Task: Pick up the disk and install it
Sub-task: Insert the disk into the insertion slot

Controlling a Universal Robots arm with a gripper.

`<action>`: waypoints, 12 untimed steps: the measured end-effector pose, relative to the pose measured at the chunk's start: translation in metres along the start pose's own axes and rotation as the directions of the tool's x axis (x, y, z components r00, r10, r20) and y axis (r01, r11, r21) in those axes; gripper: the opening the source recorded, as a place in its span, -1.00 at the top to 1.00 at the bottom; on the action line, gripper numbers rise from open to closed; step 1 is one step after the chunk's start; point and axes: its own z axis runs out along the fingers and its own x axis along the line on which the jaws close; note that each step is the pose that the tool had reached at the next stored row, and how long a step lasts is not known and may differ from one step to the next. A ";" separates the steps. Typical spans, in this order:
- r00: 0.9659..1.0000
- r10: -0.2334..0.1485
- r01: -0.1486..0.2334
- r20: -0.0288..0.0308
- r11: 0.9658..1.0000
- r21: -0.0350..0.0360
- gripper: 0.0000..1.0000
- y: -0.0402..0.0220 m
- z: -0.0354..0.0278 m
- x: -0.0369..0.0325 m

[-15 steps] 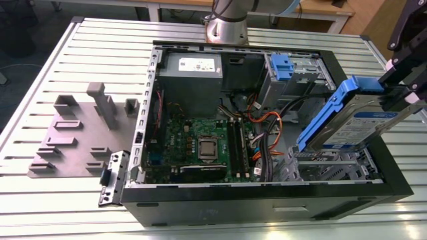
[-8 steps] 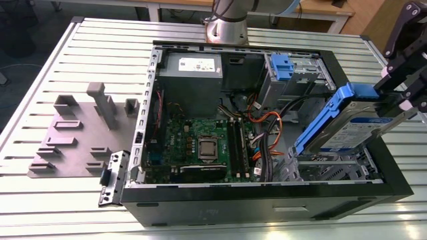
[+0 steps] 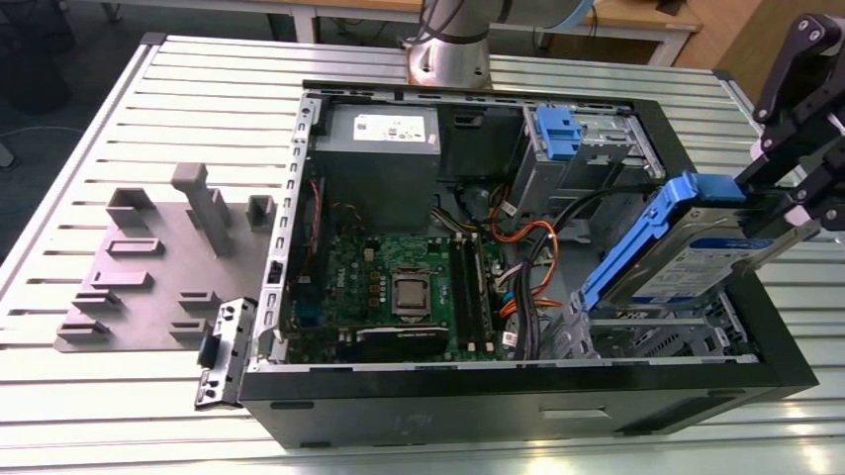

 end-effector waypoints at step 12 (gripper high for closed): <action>1.000 0.000 0.000 0.000 1.000 0.000 0.31 -0.0007 0.0176 0.0028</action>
